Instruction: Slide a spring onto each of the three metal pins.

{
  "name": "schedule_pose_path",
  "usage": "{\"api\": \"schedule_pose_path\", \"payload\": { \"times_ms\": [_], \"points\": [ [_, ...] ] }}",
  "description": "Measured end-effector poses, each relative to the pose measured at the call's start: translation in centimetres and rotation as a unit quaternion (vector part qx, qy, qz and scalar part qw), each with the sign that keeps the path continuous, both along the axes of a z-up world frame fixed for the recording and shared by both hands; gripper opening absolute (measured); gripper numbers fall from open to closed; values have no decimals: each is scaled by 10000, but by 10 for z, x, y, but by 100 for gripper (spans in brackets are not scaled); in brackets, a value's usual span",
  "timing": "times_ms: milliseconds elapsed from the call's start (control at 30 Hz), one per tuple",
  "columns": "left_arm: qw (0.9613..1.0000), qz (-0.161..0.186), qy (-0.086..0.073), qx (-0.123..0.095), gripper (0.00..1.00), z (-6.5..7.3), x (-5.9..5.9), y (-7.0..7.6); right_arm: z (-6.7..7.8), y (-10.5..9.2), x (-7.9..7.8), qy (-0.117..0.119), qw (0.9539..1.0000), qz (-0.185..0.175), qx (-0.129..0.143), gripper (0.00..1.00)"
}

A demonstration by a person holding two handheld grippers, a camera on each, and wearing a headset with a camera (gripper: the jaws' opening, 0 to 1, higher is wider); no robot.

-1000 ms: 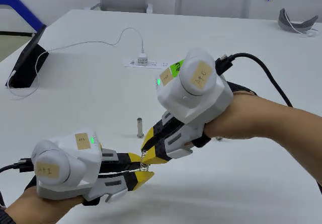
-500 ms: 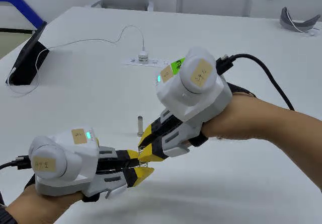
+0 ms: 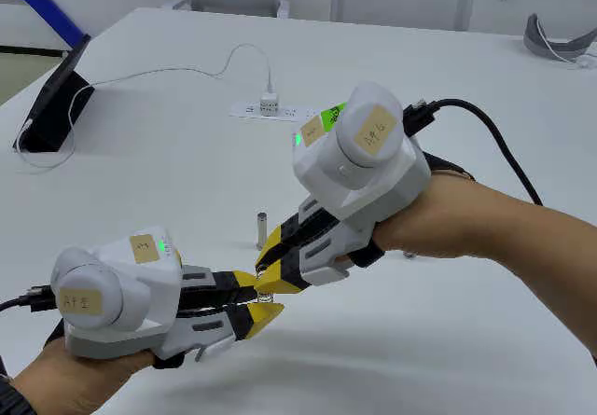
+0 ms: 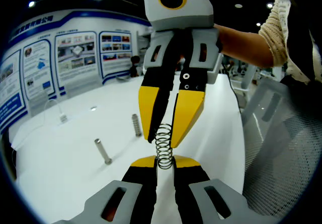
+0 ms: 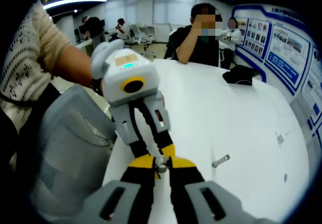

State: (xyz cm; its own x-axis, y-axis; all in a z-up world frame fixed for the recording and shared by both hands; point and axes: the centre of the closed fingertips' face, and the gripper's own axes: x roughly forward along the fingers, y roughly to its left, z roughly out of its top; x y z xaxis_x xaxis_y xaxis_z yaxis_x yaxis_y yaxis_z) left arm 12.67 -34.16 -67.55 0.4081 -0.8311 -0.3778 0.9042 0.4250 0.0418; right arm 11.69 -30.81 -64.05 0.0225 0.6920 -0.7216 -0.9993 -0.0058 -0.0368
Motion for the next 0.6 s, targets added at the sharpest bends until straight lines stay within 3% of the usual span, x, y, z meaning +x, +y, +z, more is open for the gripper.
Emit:
{"api": "schedule_pose_path", "payload": {
  "times_ms": [600],
  "points": [
    [9992,361,101,-103,34,-3,8,17,7,-5,17,-79,9998,-205,-14,12]
  ]
}}
